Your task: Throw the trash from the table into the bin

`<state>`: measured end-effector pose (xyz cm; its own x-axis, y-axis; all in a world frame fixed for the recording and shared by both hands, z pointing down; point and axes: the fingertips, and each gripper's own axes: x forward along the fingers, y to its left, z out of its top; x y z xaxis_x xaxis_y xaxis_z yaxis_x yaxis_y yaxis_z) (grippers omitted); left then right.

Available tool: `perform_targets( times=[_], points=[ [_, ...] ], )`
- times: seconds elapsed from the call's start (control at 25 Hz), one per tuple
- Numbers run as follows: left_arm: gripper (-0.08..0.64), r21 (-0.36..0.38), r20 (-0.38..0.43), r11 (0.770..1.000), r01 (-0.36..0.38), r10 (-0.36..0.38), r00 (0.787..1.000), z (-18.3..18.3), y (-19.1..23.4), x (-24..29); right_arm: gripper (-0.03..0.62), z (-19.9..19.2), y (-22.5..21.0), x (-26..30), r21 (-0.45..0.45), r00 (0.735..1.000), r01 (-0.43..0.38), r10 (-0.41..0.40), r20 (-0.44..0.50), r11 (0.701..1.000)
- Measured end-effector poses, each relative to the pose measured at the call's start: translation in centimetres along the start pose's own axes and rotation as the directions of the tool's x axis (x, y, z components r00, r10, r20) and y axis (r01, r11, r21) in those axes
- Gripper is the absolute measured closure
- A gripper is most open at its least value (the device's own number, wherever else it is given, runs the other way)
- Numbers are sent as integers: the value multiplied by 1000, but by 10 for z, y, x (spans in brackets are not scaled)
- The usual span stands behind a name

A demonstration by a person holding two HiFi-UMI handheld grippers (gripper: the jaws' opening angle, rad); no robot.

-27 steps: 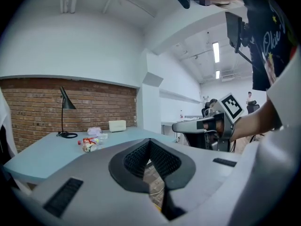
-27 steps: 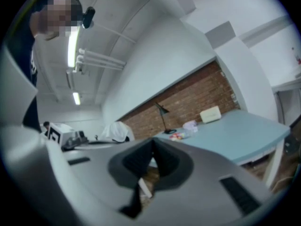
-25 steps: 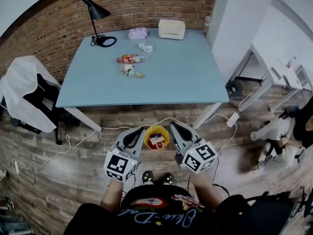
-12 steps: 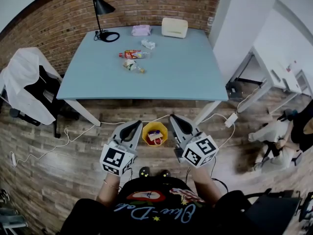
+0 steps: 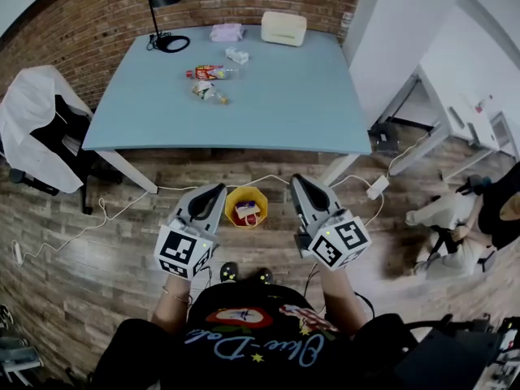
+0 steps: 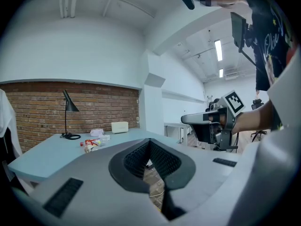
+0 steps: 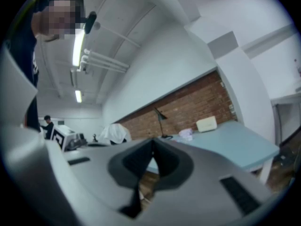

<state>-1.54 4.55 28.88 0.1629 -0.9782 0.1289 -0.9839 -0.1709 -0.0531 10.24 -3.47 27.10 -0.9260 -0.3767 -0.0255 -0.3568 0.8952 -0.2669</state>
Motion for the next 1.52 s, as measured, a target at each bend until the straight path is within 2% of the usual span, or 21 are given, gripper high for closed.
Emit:
perform_targets(
  times=[0.2,0.36,0.48,0.92,1.36,1.52],
  points=[
    [552,29,12,1000,8,-9,1000,8,-21,20,584,7,-25,-24,-20,1000,16,-16,15,1000],
    [552,24,-2,1000,18,-18,1000,5,-35,31,584,-4,-54,-36,-5,998,68,-68,-7,998],
    [552,8,-16,1000,-2,2,1000,1,-30,36,584,-5,-63,-33,5,998,64,-64,-11,998],
    [552,-14,-11,999,-52,51,999,3,15,80,584,11,-86,34,-21,999,-30,29,-22,999],
    [552,-28,11,998,-59,60,998,7,84,153,584,30,-136,122,-56,998,-50,49,-35,997],
    [552,-103,37,991,-83,87,996,7,113,169,584,35,-149,153,-67,997,-54,50,-53,996]
  ],
)
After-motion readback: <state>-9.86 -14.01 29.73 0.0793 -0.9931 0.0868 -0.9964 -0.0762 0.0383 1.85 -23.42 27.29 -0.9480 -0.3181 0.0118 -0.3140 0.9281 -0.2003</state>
